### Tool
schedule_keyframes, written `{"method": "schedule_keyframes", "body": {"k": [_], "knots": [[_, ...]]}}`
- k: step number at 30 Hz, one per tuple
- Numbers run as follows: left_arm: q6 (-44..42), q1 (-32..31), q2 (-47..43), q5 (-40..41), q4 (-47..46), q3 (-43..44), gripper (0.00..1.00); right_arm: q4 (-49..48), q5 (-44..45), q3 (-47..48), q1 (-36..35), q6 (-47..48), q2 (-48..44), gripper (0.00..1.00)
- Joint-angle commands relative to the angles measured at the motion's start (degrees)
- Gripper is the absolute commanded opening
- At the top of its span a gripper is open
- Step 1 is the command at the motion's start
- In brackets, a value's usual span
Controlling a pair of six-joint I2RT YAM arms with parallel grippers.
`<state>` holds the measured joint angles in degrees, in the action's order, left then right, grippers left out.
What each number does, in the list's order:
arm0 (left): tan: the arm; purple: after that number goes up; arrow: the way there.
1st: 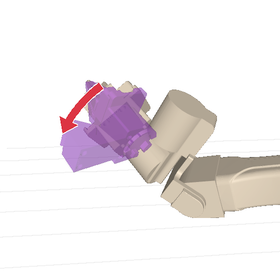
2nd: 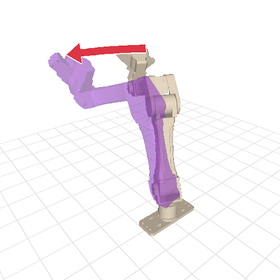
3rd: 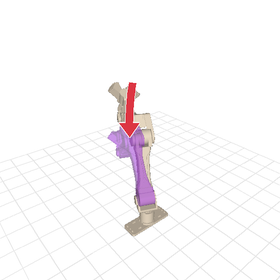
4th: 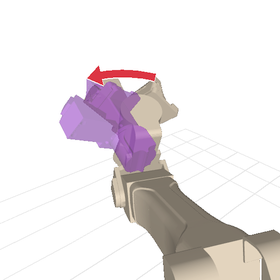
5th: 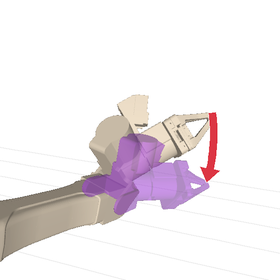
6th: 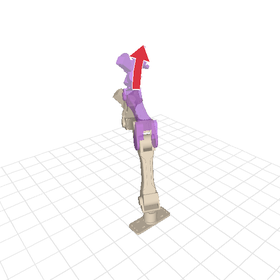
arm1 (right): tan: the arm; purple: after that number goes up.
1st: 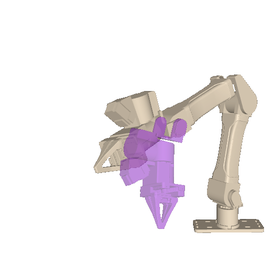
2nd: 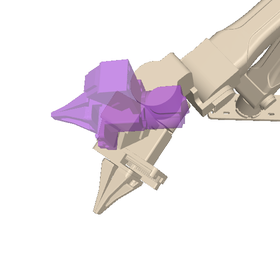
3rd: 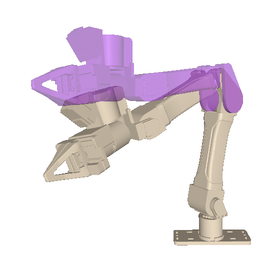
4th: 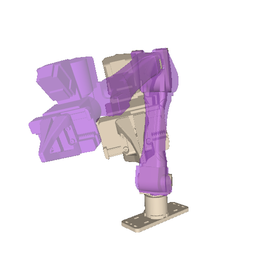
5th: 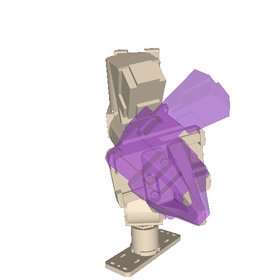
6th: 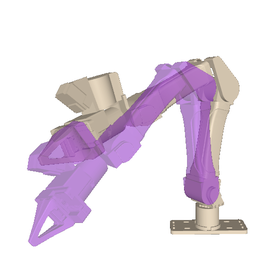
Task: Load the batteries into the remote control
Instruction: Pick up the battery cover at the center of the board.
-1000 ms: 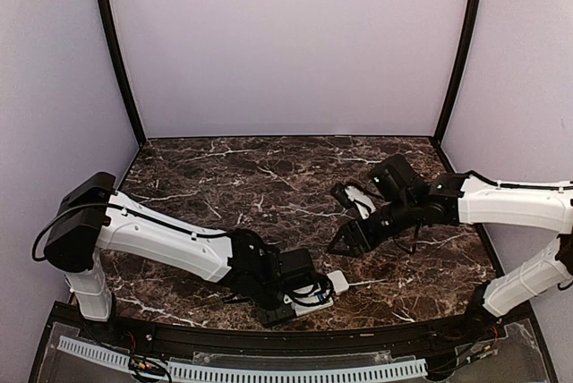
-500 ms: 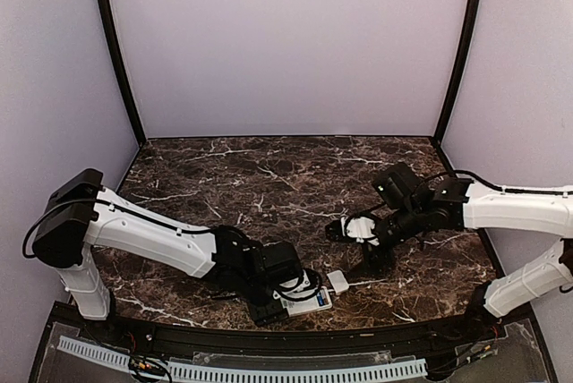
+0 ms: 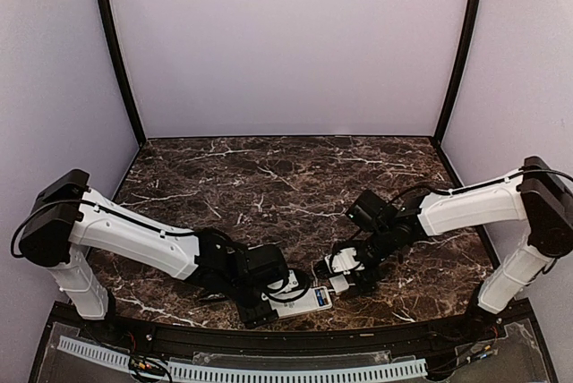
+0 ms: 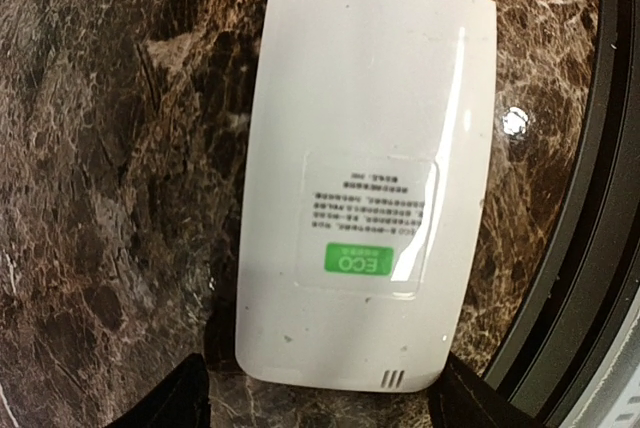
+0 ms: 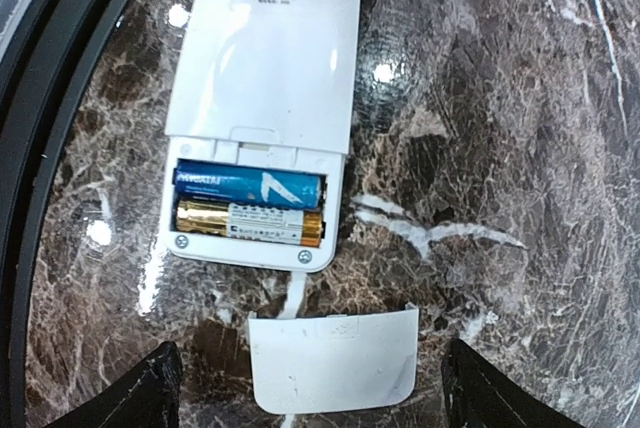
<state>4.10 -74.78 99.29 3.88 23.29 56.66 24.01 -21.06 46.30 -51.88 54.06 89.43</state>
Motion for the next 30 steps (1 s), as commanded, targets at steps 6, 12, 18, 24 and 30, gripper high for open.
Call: {"method": "schedule_keyframes", "body": {"k": [6,12,18,24,30], "knots": [[1.0,0.25,-3.34,-1.15,-2.1,-2.9,0.74,-0.79,1.64,2.94,-0.52,0.84,4.84,0.8],[1.04,0.25,-3.15,-1.07,-2.05,-2.81,0.74,0.69,2.5,3.04,-0.46,0.94,5.34,0.76],[1.33,0.25,-3.03,-0.98,-1.77,-2.7,0.74,2.71,2.44,4.1,-0.5,0.9,6.8,0.73],[1.41,0.25,-3.03,-1.0,-1.59,-2.7,0.74,4.42,2.33,5.41,-0.59,0.73,8.65,0.62],[1.62,0.25,-3.62,-0.81,-1.48,-2.89,0.74,5.41,2.24,5.38,-0.59,0.95,7.21,0.54]]}}
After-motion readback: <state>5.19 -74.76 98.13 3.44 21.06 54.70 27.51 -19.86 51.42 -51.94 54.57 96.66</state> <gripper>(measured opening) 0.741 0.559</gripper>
